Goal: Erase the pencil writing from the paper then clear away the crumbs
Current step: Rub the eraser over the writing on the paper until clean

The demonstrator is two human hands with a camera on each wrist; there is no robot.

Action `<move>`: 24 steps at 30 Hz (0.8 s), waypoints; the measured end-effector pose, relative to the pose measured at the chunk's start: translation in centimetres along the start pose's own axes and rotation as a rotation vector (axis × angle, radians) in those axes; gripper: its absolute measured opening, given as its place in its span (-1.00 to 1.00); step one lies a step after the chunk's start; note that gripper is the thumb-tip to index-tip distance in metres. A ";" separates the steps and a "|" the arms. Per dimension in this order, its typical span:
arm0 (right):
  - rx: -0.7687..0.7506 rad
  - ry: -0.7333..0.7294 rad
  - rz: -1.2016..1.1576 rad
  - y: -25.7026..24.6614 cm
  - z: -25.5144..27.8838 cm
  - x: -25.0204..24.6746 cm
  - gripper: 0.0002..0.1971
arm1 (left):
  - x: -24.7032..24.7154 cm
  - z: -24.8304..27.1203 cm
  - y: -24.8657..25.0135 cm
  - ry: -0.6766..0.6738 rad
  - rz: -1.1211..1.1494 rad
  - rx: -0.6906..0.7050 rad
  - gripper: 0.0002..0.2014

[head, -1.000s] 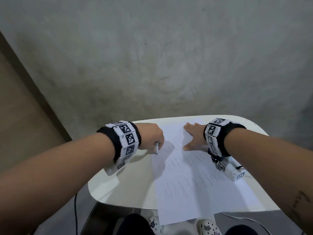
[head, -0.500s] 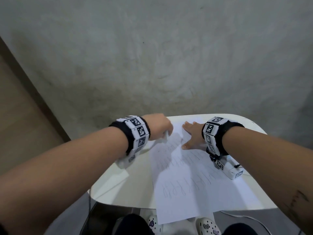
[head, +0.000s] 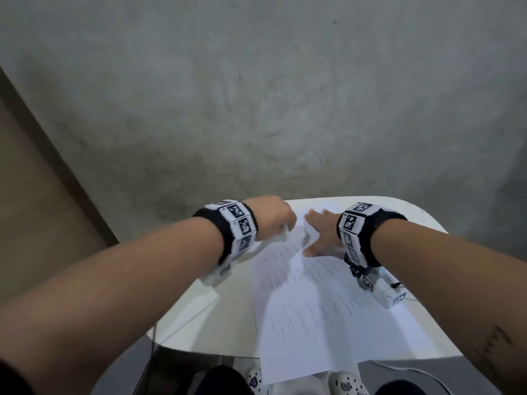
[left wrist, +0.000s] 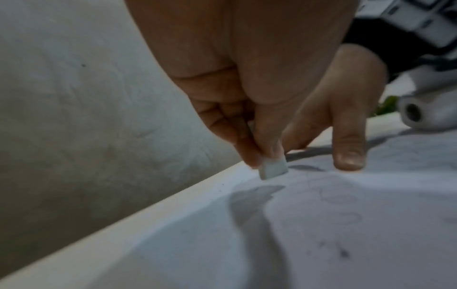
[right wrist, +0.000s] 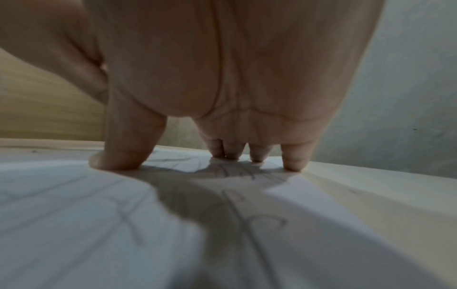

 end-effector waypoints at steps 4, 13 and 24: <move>-0.001 0.006 0.004 0.0 0.0 0.0 -0.11 | 1.0 -0.1 0.2 0.058 0.061 0.010 -0.76; 0.010 -0.001 -0.018 -0.1 0.1 0.0 -0.12 | 0.1 0.1 0.4 -0.007 0.005 0.050 -0.76; -0.006 0.003 0.011 0.0 -0.2 0.1 -0.09 | 1.5 3.0 0.0 -0.122 0.063 0.057 -0.80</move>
Point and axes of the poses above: each hand's wrist, its own z-axis away from the middle knuckle, its own x-axis out of the palm, y = z × x, the point moved 2 cm from there along -z, towards the middle knuckle, and after that the axes turned 10 degrees about x, right-handed, at the moved point
